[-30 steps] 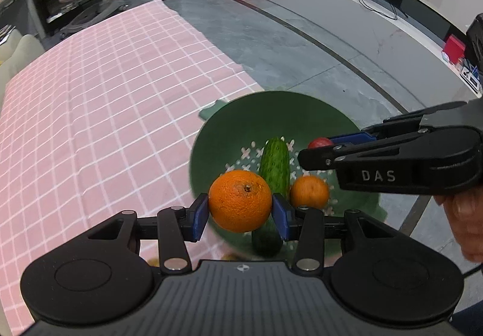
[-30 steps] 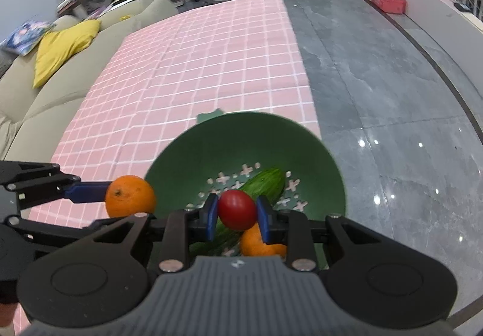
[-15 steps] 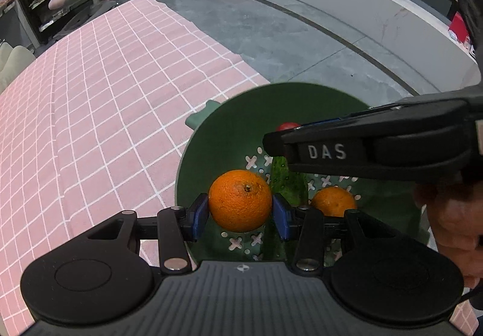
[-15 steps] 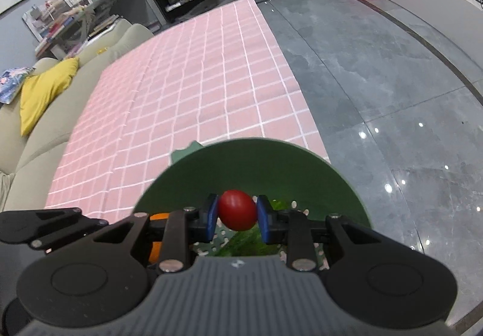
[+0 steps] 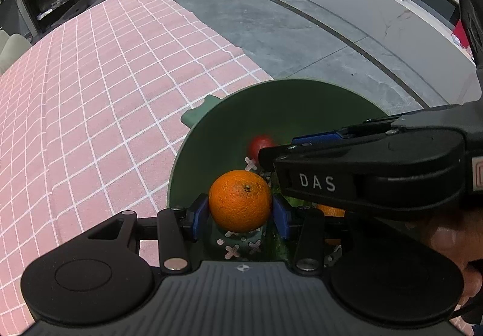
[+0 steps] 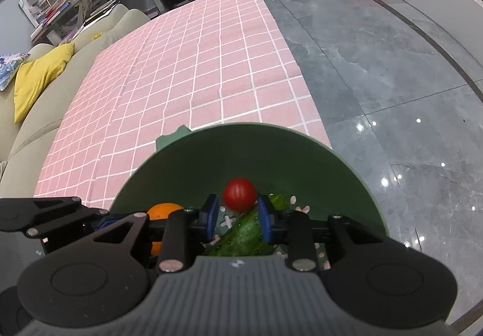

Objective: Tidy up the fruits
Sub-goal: 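Open both tools to drop mandarin and tomato into the colander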

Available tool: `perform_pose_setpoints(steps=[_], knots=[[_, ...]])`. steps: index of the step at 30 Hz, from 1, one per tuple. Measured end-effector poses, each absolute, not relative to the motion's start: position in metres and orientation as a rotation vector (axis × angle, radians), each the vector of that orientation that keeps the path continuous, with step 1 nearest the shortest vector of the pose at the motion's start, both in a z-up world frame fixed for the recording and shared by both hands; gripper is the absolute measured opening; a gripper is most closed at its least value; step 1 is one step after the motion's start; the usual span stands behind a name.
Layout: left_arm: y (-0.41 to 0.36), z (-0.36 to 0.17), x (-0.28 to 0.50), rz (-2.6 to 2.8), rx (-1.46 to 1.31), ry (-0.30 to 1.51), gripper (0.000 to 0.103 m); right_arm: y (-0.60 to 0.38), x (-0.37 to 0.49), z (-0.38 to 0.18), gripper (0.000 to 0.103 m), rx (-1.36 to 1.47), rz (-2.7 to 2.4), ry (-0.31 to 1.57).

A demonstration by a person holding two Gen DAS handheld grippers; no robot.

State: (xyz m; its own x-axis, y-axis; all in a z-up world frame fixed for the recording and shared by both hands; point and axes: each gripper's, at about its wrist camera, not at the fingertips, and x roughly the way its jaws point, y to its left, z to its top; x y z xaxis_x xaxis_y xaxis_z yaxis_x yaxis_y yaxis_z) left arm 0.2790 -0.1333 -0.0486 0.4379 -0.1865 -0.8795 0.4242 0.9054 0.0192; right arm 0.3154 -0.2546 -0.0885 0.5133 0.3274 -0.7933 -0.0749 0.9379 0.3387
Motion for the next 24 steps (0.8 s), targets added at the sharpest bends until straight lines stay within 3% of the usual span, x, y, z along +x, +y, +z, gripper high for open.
perform_pose_setpoints(steps=[6,10,24], knots=[[-0.130,-0.038,0.272,-0.385,0.227,1.029,0.058,-0.259,0.314,-0.079,0.034,0.284,0.240,0.982],[-0.122,-0.021,0.266,-0.390,0.165,0.980,0.075,-0.267,0.311,-0.067,0.035,0.299,0.236,0.957],[-0.059,0.027,0.209,-0.267,0.047,0.929,0.075,-0.271,0.281,-0.031,0.035,0.274,0.288,0.896]])
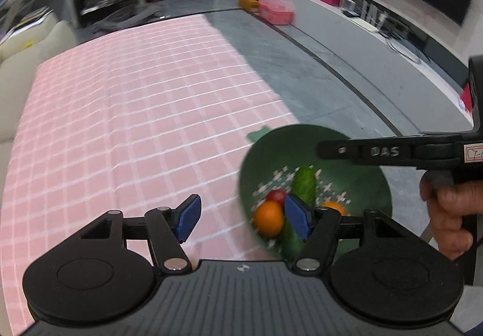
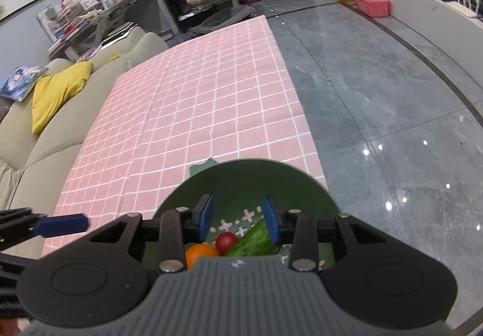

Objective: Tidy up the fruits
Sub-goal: 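Open both tools to drop mandarin and tomato into the colander, then move the left tool to a mandarin while the right tool approaches a small kiwi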

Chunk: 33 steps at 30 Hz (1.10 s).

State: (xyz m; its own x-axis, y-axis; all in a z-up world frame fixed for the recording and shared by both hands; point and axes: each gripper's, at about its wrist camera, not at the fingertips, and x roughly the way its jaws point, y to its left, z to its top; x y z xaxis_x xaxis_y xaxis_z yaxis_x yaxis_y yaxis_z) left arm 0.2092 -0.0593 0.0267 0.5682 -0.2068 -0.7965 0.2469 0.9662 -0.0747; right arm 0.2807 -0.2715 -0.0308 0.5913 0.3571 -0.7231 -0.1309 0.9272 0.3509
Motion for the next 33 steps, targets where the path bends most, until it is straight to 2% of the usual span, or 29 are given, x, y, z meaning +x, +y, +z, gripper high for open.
perform_pose_setpoints(steps=[10,17,33], knots=[[-0.003,0.034,0.152,-0.156,-0.009,0.943,0.075,-0.256,0.246,-0.018,0.035,0.196,0.363,0.876],[0.016,0.021,0.128,-0.154,-0.032,0.952,0.075,-0.249,0.210,-0.011,0.035,0.128,0.415,0.871],[0.017,-0.012,0.133,-0.233,-0.027,0.953,0.075,-0.216,0.151,-0.033,0.035,0.012,0.505,0.944]])
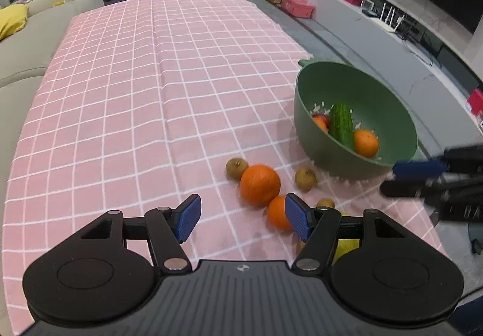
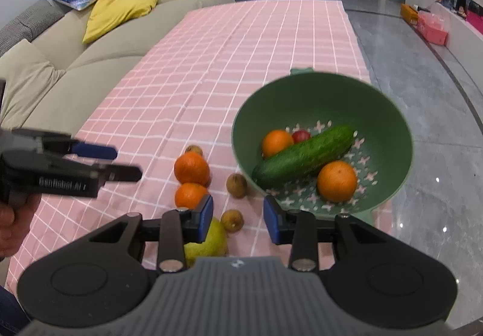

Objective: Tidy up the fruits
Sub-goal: 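Move the left tool to a mandarin while the right tool approaches a small kiwi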

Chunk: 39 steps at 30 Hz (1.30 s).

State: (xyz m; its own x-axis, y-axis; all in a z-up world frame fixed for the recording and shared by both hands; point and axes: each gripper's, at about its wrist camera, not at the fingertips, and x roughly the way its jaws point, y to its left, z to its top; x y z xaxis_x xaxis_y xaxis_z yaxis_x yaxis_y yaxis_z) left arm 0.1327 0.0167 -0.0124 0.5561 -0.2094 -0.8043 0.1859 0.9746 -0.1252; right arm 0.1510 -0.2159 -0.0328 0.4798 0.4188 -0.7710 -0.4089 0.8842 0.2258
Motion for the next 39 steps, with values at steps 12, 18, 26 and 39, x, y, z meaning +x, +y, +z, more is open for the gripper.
perform_pose_setpoints(steps=[12,18,26,39], knots=[[0.025,-0.025,0.150,-0.223,-0.081,0.977,0.075,-0.205,0.161,-0.063,0.035,0.037,0.469,1.063],[0.022,-0.030,0.156,-0.225,-0.076,0.986,0.075,-0.205,0.174,-0.074,0.035,0.171,0.432,1.108],[0.040,-0.038,0.173,-0.191,-0.192,1.014,0.075,-0.204,0.188,-0.086,0.035,0.318,0.411,1.189],[0.015,-0.051,0.165,-0.299,-0.175,1.106,0.075,-0.203,0.201,-0.090,0.035,0.346,0.383,1.220]])
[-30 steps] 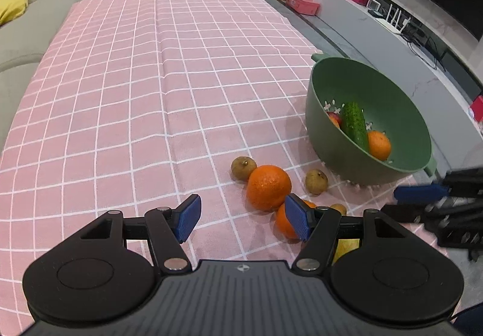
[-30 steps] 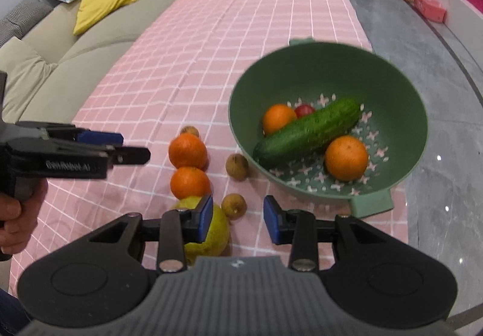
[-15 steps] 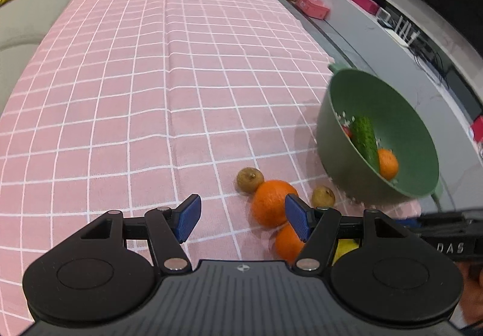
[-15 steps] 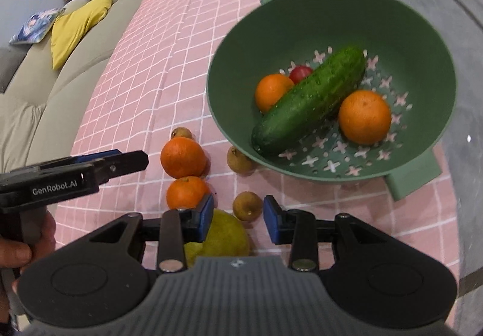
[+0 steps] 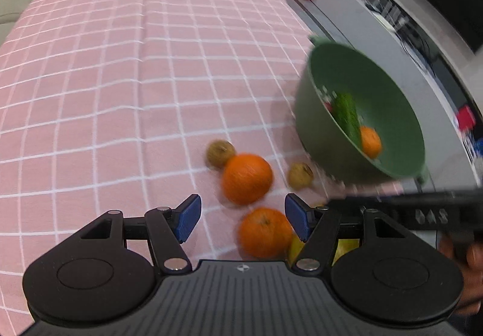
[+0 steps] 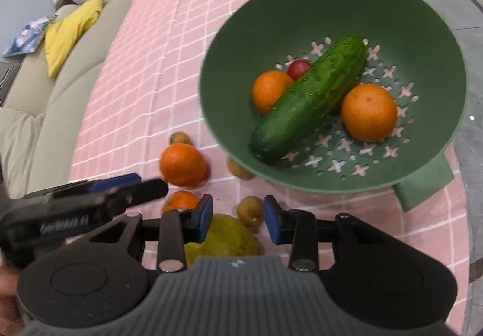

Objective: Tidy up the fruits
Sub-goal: 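Move the left tool to a mandarin while the right tool approaches a small kiwi, then close the left tool on the mandarin while the right tool grasps the kiwi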

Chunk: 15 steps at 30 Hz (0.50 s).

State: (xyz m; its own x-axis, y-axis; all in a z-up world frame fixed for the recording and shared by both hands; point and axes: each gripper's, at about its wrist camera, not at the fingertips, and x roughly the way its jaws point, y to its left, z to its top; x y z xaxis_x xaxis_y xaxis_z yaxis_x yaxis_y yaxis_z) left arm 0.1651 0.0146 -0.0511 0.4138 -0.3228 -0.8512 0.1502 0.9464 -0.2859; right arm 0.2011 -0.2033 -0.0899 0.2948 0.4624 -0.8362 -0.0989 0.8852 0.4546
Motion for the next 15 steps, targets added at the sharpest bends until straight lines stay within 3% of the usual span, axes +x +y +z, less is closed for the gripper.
perform_pose_setpoints(steps=[15], knots=[[0.005,-0.062,0.160,-0.340,-0.146,1.178,0.071,-0.192,0.213,-0.104,0.035,0.335,0.371,1.294]])
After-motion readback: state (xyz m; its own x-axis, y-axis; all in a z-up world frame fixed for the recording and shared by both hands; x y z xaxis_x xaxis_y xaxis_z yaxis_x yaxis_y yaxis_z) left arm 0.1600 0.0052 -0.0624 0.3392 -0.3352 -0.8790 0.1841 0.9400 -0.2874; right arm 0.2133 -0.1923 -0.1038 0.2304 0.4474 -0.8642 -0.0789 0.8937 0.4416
